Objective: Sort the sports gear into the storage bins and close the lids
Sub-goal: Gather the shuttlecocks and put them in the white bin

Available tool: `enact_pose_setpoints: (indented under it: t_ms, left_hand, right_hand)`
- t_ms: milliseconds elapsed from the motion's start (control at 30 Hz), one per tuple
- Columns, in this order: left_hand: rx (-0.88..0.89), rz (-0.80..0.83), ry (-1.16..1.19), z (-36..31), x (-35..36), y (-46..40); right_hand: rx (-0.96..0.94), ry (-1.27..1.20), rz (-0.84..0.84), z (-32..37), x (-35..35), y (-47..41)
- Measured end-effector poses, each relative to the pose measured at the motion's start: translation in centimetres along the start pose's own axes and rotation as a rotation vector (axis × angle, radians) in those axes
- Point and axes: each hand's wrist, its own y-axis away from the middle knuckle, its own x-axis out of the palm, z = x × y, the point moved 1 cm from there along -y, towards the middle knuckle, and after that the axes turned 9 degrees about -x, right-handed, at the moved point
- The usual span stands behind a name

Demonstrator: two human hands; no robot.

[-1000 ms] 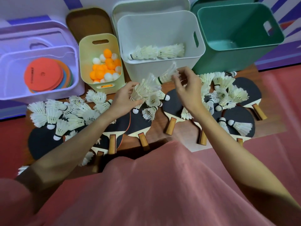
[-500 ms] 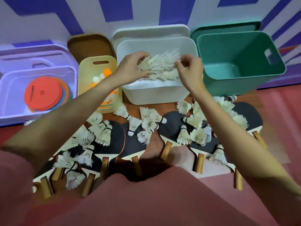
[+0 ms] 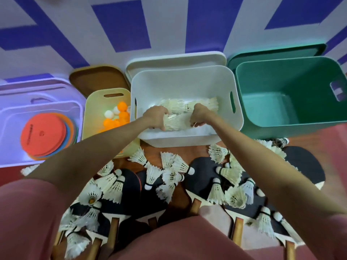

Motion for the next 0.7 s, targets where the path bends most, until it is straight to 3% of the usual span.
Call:
enact_pose_setpoints:
  t_ms: [167,333,700]
  left_hand:
    - [-0.091,-0.026,-0.103,0.4,0.7,-2.2]
    - [-0.157,-0.117,-0.146,0.4,1.4,-3.1]
    - [-0.141,-0.142,-0.252,0.3,1.6,-3.7]
  right_hand:
    - [0.040,-0.026,0.109,0.4,0.3,-2.7]
    - [0.025,-0.018,0.057,0.5,0.8,-4.2]
    - [-0.034,-0.014,-0.012,-0.1,1.0,-4.1]
